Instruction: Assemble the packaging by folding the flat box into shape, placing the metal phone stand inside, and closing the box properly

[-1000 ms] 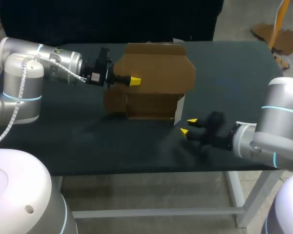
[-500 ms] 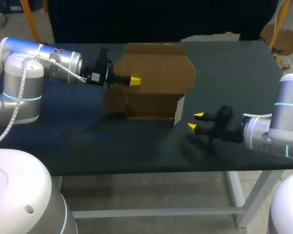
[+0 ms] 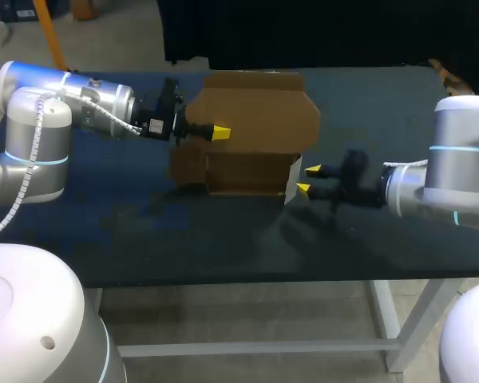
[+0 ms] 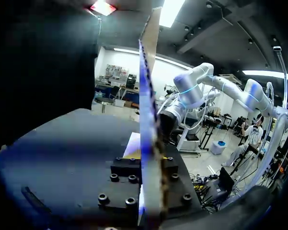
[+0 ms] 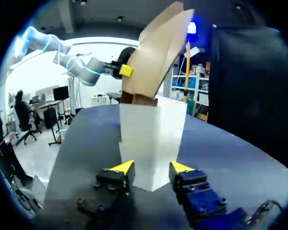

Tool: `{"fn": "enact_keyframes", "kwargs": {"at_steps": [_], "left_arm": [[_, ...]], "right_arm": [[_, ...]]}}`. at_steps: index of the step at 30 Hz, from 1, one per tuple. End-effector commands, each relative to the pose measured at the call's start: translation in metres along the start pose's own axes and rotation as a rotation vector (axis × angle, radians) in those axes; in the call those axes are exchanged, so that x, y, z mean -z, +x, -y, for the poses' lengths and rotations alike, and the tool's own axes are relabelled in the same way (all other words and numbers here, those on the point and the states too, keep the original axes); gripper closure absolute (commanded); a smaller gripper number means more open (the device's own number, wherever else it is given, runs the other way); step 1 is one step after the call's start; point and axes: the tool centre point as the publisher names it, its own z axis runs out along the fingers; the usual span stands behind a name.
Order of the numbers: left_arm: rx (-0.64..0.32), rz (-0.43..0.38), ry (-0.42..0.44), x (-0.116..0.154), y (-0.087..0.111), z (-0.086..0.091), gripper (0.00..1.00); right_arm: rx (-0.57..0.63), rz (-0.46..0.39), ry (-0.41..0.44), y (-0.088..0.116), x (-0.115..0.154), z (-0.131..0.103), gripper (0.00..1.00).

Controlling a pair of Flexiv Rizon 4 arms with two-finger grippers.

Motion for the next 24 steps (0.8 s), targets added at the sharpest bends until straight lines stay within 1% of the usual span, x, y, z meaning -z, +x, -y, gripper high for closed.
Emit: {"fn": "enact_keyframes", "kwargs": {"at_steps": [1, 6, 13, 24], "left_arm": [[0.0, -0.001, -0.002, -0.001, -0.001, -0.004, 1.0], [0.0, -0.001, -0.002, -0.001, -0.001, -0.004, 1.0], [0.0, -0.001, -0.002, -0.001, -0.001, -0.004, 1.0], [0.0, -0.001, -0.002, -0.001, -0.001, -0.004, 1.0]], "right_arm": [[-0.009, -0.011, 0.003, -0.006, -0.014, 0.001, 0.49], [-0.018, 0.0, 0.004, -0.003, -0.019, 0.001, 0.51], [-0.016, 0.033, -0.002, 0.006, -0.022, -0.005, 0.5], [-0.057, 0.155, -0.015, 0.01, -0.025, -0.003, 0.51]]}}
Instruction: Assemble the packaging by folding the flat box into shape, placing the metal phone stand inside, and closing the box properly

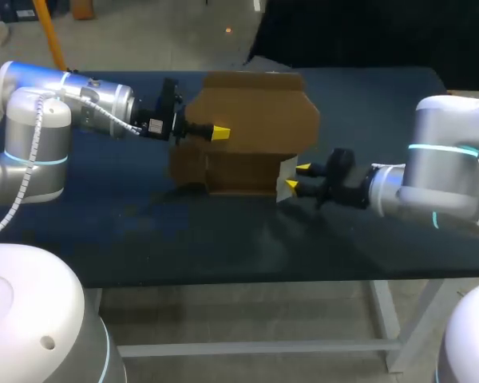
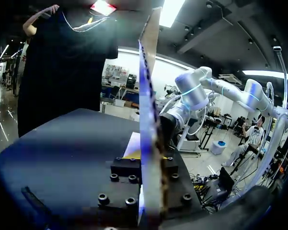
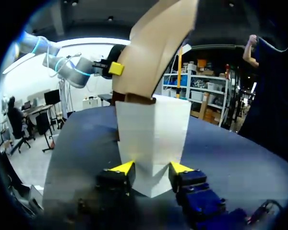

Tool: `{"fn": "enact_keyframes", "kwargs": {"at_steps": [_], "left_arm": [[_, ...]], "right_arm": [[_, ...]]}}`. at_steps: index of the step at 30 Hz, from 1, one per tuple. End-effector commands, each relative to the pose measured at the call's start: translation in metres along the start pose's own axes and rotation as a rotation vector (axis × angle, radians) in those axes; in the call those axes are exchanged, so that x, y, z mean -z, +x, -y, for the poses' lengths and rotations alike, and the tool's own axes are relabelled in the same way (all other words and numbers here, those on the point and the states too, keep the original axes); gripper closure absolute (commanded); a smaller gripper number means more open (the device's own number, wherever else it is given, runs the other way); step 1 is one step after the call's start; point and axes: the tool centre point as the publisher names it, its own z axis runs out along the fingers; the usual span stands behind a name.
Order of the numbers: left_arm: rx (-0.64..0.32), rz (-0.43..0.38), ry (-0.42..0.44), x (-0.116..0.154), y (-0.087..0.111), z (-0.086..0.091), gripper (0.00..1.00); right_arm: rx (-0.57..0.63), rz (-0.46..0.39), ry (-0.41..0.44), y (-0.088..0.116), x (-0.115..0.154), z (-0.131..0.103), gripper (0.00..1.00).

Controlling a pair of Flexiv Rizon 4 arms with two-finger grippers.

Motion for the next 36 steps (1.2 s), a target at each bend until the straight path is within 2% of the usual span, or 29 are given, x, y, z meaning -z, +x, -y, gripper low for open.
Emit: {"fn": "enact_keyframes", "kwargs": {"at_steps": [1, 20, 29, 34, 36], "left_arm": [[0.0, -0.002, -0.002, -0.002, -0.001, -0.003, 1.0], [0.0, -0.002, -0.002, -0.002, -0.001, -0.003, 1.0], [0.0, -0.002, -0.002, -0.002, -0.001, -0.003, 1.0], [0.0, -0.002, -0.002, -0.002, -0.001, -0.003, 1.0], [0.0, -0.002, -0.002, -0.002, -0.001, -0.003, 1.0]], "right_arm": [[-0.004, 0.085, -0.02, 0.007, -0.004, 0.002, 0.51], [-0.102, 0.309, -0.02, -0.011, -0.011, 0.002, 0.5], [-0.137, 0.399, -0.008, -0.012, -0.02, 0.0, 0.51], [-0.157, 0.494, 0.004, -0.011, -0.021, -0.001, 0.51], [-0.171, 0.508, -0.004, -0.011, -0.021, -0.001, 0.51]]}}
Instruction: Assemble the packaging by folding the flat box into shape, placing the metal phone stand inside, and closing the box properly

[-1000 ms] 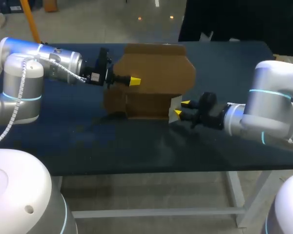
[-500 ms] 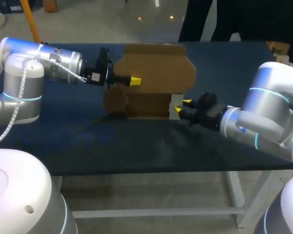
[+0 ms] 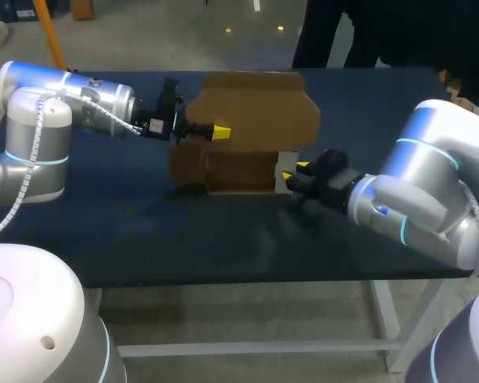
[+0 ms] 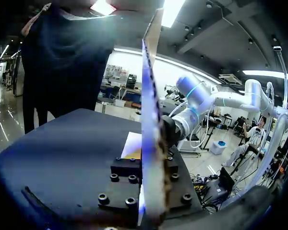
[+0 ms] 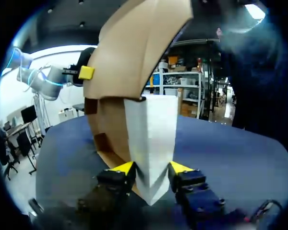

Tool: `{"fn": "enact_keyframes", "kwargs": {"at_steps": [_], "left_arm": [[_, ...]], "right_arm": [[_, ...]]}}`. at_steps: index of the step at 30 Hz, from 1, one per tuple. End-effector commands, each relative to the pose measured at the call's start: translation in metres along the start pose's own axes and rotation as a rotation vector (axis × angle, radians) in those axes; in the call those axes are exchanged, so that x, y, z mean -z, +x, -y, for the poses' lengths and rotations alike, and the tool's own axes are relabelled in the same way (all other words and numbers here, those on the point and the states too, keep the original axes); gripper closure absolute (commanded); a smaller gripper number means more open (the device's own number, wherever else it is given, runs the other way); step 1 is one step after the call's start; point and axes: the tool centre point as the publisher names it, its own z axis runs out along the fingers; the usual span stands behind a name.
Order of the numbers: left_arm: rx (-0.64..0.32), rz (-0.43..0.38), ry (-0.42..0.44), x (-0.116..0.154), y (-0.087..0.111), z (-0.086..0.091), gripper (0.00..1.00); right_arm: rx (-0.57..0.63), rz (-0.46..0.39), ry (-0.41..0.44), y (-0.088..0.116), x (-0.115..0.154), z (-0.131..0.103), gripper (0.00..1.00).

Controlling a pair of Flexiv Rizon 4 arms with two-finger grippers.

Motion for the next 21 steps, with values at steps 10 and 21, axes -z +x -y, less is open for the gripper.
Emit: {"fn": "enact_keyframes", "kwargs": {"at_steps": [10, 21], "left_arm": [[0.0, -0.003, -0.002, -0.0007, -0.0001, -0.0039, 1.0], [0.0, -0.003, -0.002, -0.0007, -0.0001, -0.0039, 1.0]], "right_arm": [[-0.049, 0.432, -0.002, 0.0015, -0.0043, 0.0007, 0.54], [-0.085, 0.567, 0.002, -0.0007, 0.0004, -0.0004, 0.59]]}}
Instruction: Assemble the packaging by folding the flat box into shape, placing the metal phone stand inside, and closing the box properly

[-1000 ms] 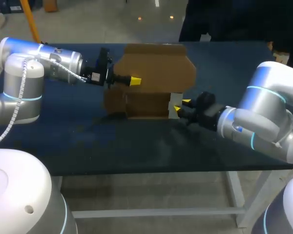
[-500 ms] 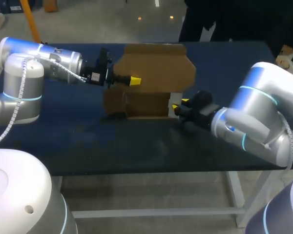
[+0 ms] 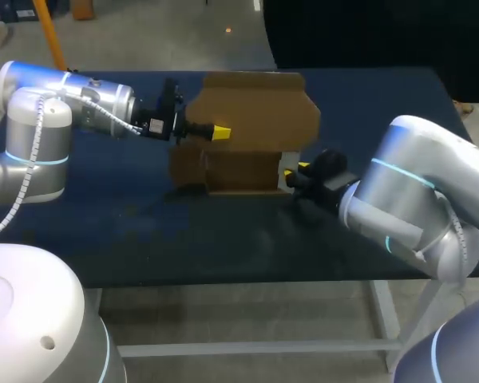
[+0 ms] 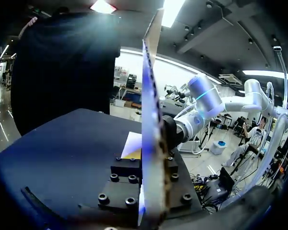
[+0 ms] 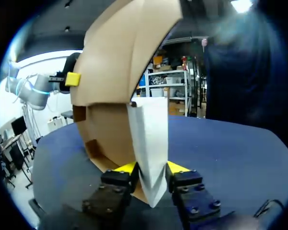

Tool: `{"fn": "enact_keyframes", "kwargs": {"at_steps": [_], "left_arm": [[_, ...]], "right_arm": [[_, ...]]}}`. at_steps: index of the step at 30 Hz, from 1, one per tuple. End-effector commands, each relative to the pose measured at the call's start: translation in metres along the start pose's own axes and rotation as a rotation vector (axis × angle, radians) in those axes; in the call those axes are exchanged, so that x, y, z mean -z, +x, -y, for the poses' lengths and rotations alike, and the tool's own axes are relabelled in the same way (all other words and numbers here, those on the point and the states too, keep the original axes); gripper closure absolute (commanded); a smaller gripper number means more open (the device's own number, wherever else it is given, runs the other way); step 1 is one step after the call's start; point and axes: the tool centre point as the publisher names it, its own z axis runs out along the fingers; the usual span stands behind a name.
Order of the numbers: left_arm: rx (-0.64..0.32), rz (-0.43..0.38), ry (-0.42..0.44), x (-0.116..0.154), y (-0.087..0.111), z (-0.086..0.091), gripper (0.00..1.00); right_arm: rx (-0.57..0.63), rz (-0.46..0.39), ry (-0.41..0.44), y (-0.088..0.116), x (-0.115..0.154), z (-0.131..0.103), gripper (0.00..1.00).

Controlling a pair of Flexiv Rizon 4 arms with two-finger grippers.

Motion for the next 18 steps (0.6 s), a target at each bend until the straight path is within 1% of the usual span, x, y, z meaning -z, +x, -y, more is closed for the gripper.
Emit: {"fn": "enact_keyframes", "kwargs": {"at_steps": [1, 5, 6, 12, 15, 17, 18], "left_arm": [[0.001, -0.002, -0.002, -0.0004, -0.0004, -0.0038, 1.0], [0.001, -0.002, -0.002, -0.0004, -0.0004, -0.0038, 1.0], [0.001, -0.002, -0.002, -0.0004, -0.0004, -0.0038, 1.0], [0.001, -0.002, -0.002, -0.0004, -0.0004, -0.0038, 1.0], [0.001, -0.002, -0.002, -0.0004, -0.0004, -0.0038, 1.0], [0.001, -0.002, -0.002, -0.0004, -0.0004, -0.0038, 1.0], [0.001, -0.002, -0.002, -0.0004, -0.0004, -0.0038, 1.0]], "right_arm": [[0.002, 0.454, -0.006, 0.0034, -0.0003, 0.0011, 0.59], [-0.008, 0.474, 0.006, 0.0029, 0.0001, 0.0003, 0.6], [-0.01, 0.488, 0.015, 0.0023, -0.0001, 0.0006, 0.61], [-0.026, 0.506, 0.032, -0.0007, -0.0022, 0.0022, 0.66], [-0.032, 0.514, 0.038, -0.0019, -0.0033, 0.0024, 0.72], [-0.035, 0.525, 0.044, -0.0024, -0.0039, 0.002, 0.81], [-0.035, 0.525, 0.044, -0.0027, -0.0042, 0.0018, 0.88]]}}
